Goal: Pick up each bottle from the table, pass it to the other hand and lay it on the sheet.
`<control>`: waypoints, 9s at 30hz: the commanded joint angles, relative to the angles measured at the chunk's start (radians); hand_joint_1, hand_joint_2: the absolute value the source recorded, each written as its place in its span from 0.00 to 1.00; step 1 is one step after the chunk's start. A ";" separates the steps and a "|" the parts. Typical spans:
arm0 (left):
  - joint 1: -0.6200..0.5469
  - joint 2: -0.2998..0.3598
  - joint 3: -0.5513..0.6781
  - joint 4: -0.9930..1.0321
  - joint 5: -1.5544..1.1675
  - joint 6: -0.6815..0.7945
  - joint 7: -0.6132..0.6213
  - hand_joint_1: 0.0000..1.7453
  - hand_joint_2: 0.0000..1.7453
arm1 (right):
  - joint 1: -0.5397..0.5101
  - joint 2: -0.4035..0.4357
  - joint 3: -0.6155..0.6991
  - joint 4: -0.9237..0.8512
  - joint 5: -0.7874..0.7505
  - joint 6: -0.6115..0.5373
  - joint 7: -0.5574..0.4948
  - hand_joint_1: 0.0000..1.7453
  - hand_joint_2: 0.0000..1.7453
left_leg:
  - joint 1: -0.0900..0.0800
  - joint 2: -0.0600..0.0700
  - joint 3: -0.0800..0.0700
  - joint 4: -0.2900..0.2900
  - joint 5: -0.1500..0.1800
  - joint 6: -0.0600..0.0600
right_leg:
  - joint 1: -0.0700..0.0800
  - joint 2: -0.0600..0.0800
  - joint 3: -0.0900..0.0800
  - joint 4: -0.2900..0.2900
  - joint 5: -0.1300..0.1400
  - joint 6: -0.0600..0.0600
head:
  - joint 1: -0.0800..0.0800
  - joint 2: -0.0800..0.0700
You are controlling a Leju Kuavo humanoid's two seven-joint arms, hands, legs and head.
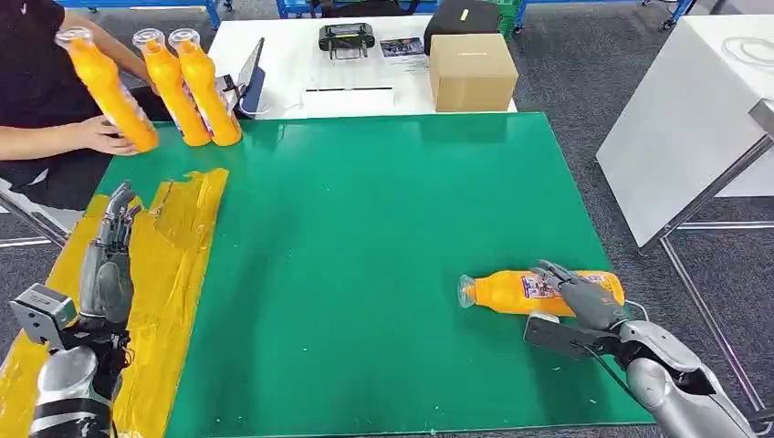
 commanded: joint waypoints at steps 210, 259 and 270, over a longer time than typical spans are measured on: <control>-0.063 0.168 -0.179 0.471 -0.800 0.515 0.211 1.00 1.00 | -0.313 0.612 0.266 0.178 -0.293 -0.130 -0.160 0.00 1.00 | 0.003 0.006 -0.003 -0.001 0.001 -0.001 | 0.004 0.004 -0.005 0.001 0.000 -0.001 | 0.000 0.000; 0.007 -0.036 0.112 -0.083 -0.059 0.149 -0.038 0.00 0.00 | -0.096 0.700 0.204 0.021 -0.270 -0.206 -0.341 0.00 0.00 | 0.003 0.004 -0.002 0.000 0.000 0.000 | 0.004 0.002 -0.002 0.001 0.000 -0.001 | 0.000 0.000; 0.239 -0.175 -0.213 -0.321 0.025 0.169 -0.038 0.00 0.00 | 0.042 0.795 0.199 -0.093 -0.290 -0.334 -0.446 0.00 0.00 | 0.003 0.004 -0.001 0.000 -0.002 0.001 | 0.003 0.003 -0.001 -0.001 -0.001 0.000 | 0.000 0.000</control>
